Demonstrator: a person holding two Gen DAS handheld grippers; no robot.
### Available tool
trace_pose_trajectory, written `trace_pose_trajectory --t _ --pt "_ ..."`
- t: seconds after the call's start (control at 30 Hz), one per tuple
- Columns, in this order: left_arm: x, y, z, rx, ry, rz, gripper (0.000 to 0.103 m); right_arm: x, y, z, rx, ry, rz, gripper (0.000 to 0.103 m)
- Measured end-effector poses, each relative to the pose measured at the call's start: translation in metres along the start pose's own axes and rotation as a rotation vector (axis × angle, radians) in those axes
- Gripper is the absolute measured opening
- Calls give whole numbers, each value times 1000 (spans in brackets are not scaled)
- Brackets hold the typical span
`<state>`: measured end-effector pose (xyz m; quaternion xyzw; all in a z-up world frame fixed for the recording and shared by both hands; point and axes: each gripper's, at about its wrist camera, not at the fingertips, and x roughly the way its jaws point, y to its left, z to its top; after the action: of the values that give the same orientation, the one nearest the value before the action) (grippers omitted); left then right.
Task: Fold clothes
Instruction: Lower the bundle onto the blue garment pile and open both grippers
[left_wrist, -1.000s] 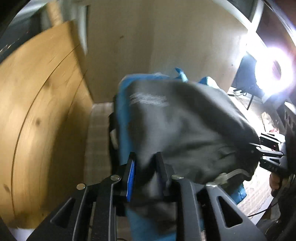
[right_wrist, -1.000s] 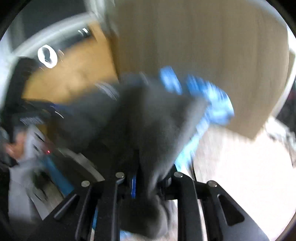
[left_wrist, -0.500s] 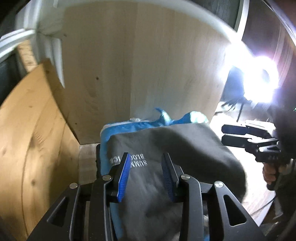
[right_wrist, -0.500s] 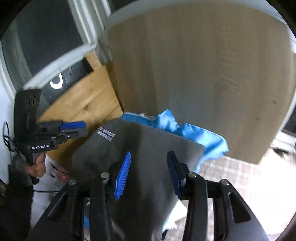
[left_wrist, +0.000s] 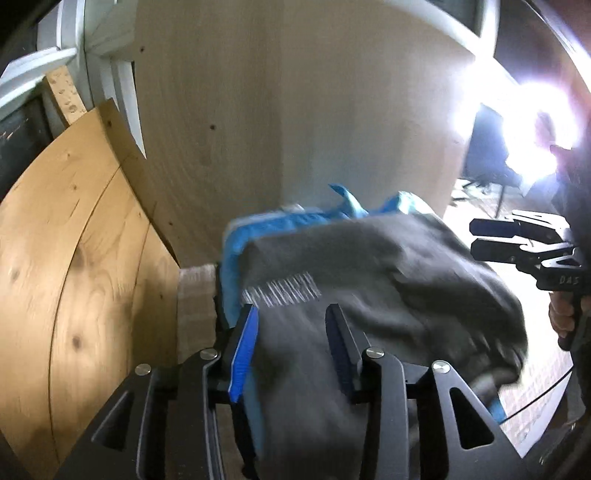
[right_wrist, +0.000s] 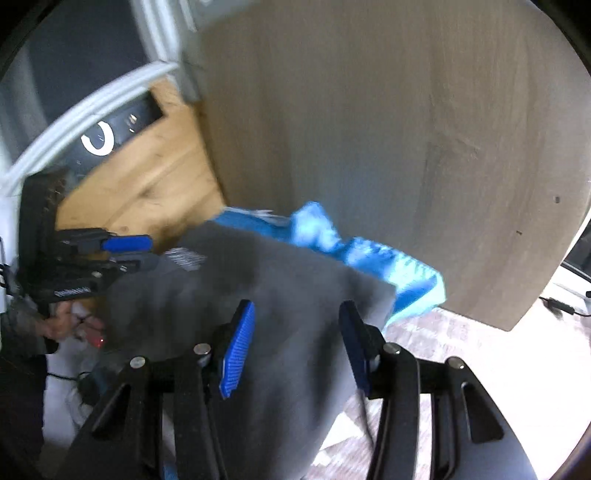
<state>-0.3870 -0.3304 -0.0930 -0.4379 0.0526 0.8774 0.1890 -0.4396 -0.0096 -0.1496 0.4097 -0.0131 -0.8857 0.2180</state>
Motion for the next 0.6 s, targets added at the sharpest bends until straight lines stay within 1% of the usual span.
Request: trace_pose_trajectory --t 0.07,0.1,0.2,0.23,0.27,0.33,0.4,0.47,0.53,0.6 --pt "-1 -8 -19 2 22 -1 40 -11 13 -16 -23 -8 4 47" --pt "0 -11 -30 0 38 4 41 -13 15 -28 -29 2 -7 47" --pt "7 -7 -51 -38 74 8 42 -6 23 -60 -36 50 -37 58" --pt "3 -4 -55 -63 78 15 43 -8 23 -72 -53 62 -63 58" --pt "-3 -3 -56 -76 70 29 42 -11 24 -81 -65 69 -86 58" --pt "-16 0 -57 -96 44 57 40 -23 26 -89 -54 51 -112 58" --pt "-35 -9 -54 -87 -7 38 41 -44 21 -91 -4 11 -82 58" --pt "-49 -22 -51 -68 -45 18 43 -57 22 -90 17 -24 -49 58" --pt "-44 -35 -52 -39 -41 -13 44 -62 26 -89 22 -42 -19 58" --pt "-28 -46 -57 -13 -5 -51 44 -49 34 -91 12 -20 29 58"
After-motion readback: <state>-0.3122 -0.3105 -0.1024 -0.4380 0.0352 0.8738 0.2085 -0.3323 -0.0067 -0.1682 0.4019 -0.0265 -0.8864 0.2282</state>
